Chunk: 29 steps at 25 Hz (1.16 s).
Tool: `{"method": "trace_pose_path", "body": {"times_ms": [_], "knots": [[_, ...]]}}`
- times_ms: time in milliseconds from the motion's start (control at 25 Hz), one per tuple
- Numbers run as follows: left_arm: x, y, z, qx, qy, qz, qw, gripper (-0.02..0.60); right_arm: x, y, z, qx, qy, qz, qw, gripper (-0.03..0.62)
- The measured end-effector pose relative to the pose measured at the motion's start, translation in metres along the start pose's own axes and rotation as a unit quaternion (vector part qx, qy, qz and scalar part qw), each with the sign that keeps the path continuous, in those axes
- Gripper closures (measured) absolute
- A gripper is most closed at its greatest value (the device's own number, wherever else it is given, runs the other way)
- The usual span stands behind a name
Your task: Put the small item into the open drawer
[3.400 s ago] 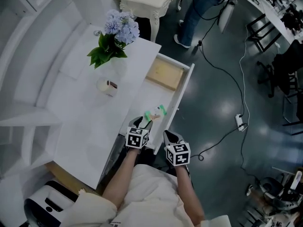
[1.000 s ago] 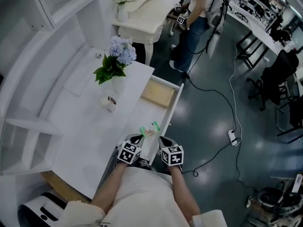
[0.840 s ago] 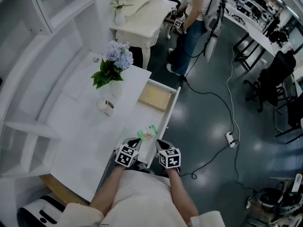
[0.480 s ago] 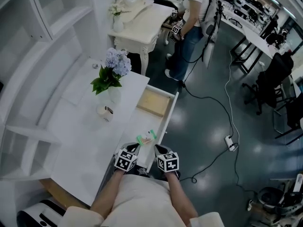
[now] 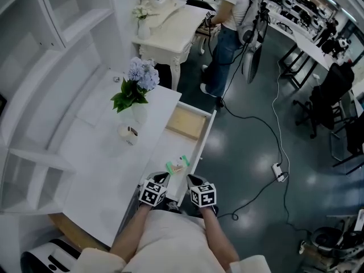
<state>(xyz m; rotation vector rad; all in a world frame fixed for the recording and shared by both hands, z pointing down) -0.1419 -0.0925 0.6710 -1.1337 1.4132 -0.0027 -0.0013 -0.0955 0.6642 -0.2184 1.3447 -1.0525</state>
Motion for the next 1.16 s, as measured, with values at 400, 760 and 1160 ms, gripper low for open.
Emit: {"method": "trace_pose_path", "body": {"times_ms": [400, 760, 1160], "knots": [[-0.005, 0.006, 0.010, -0.001, 0.000, -0.003, 1.0000, 0.565, -0.007, 0.010, -0.001, 0.001, 0.001, -0.001, 1.000, 0.568], [-0.010, 0.006, 0.012, 0.000, -0.001, -0.002, 1.0000, 0.565, -0.015, 0.014, 0.000, 0.000, -0.005, 0.002, 1.000, 0.568], [-0.011, 0.004, 0.015, 0.001, -0.001, -0.016, 0.9999, 0.565, -0.019, 0.021, 0.002, -0.001, -0.007, 0.006, 1.000, 0.568]]}}
Point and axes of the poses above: the fingertips, and each gripper's own axes: y backward along the fingers, z to its right, x out of its top, the point moved 5 cm from there along y, backward along the fingers, and after that the axes turned 3 degrees about -x, right-handed, at the moved point
